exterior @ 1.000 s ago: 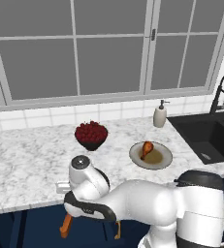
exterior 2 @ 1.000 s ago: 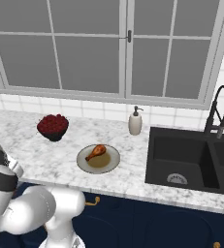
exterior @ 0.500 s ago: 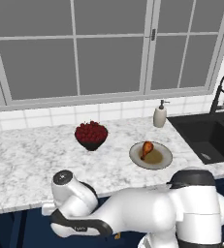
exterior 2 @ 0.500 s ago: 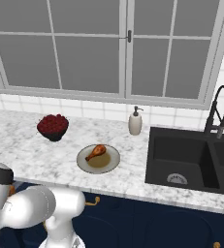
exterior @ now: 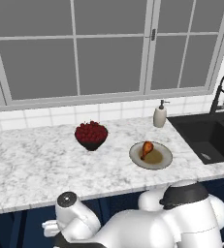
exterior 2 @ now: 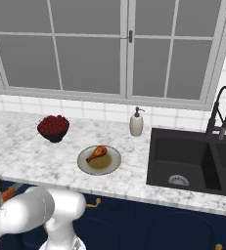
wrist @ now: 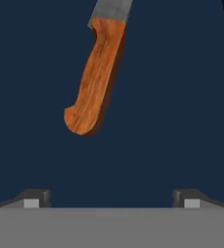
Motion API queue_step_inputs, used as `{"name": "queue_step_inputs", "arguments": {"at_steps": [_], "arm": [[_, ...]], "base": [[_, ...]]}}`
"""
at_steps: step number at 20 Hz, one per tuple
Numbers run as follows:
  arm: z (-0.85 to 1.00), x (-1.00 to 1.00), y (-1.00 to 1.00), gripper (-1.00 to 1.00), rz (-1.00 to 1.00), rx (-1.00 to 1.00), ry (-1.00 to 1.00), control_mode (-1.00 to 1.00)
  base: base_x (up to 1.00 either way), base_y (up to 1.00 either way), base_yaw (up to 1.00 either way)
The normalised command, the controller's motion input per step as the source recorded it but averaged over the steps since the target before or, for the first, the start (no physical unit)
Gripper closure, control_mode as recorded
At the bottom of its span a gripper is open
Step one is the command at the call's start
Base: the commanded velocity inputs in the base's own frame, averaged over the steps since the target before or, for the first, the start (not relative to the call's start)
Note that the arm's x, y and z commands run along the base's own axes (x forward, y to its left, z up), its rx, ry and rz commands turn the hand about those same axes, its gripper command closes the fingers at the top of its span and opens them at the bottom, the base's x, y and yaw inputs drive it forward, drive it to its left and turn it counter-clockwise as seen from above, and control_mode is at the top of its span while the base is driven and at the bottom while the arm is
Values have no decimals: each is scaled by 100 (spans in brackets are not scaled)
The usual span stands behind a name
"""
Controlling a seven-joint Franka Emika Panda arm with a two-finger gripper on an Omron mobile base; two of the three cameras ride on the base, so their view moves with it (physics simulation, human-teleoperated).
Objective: Pick up the knife from the drawer and place it on the cutting board. Then place the meat from the plate to the cutting board.
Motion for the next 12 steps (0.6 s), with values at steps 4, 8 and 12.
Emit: {"name": "queue_step_inputs", "arguments": {"at_steps": [4, 8, 12], "arm": [[-46, 2, 0, -100, 10, 0, 7, -100], [-30, -19, 4, -100, 12, 0, 12, -100], [-33, -68, 11, -100, 16, 0, 8, -100]], "base": [[0, 0, 0], [0, 0, 0], [0, 0, 0]]}}
